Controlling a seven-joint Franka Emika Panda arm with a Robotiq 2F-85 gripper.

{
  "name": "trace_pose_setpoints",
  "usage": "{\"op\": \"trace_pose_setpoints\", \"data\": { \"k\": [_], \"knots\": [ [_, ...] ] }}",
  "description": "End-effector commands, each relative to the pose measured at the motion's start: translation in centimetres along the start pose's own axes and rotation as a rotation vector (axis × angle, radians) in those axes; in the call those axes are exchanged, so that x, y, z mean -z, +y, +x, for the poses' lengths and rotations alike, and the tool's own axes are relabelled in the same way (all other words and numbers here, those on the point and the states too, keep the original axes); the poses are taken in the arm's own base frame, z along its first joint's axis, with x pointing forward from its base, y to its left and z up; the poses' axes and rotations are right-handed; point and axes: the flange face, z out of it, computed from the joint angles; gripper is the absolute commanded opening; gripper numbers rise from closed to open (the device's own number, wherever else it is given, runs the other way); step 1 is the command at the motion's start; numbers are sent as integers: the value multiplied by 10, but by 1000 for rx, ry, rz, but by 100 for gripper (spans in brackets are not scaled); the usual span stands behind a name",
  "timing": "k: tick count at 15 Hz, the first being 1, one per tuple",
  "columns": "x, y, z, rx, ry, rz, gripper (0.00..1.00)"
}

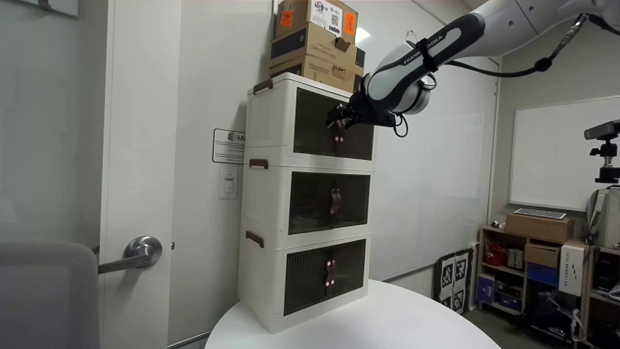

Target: Open the top cabinet doors

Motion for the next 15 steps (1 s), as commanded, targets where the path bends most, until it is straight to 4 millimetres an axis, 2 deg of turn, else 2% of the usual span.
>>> {"op": "trace_pose_setpoints", "data": {
  "k": [1, 15],
  "knots": [
    [-9, -1, 2, 22, 42, 15, 100],
    [-32, -7, -8, 63, 121, 15, 100]
  ]
}}
